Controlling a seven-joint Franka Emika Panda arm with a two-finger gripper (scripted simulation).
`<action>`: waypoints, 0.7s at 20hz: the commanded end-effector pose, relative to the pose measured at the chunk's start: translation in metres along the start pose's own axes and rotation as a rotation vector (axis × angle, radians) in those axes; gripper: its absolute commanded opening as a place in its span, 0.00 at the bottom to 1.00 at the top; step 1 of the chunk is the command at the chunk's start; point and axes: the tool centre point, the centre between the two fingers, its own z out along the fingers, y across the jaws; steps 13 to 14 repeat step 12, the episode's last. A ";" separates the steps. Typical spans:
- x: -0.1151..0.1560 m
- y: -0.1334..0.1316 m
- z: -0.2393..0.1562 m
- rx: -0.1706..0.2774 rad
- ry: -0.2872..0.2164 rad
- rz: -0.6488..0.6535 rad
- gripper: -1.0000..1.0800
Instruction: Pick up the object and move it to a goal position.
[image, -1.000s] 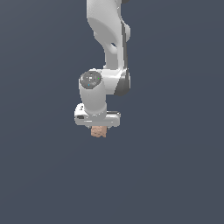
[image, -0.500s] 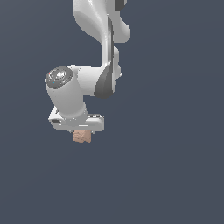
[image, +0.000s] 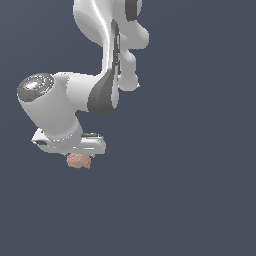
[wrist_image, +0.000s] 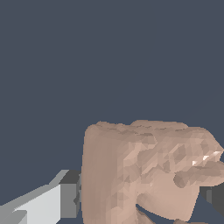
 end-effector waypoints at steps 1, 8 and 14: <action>0.005 0.006 -0.004 0.000 0.000 -0.001 0.00; 0.013 0.014 -0.008 0.000 -0.001 0.000 0.00; 0.013 0.014 -0.009 0.000 -0.001 0.000 0.00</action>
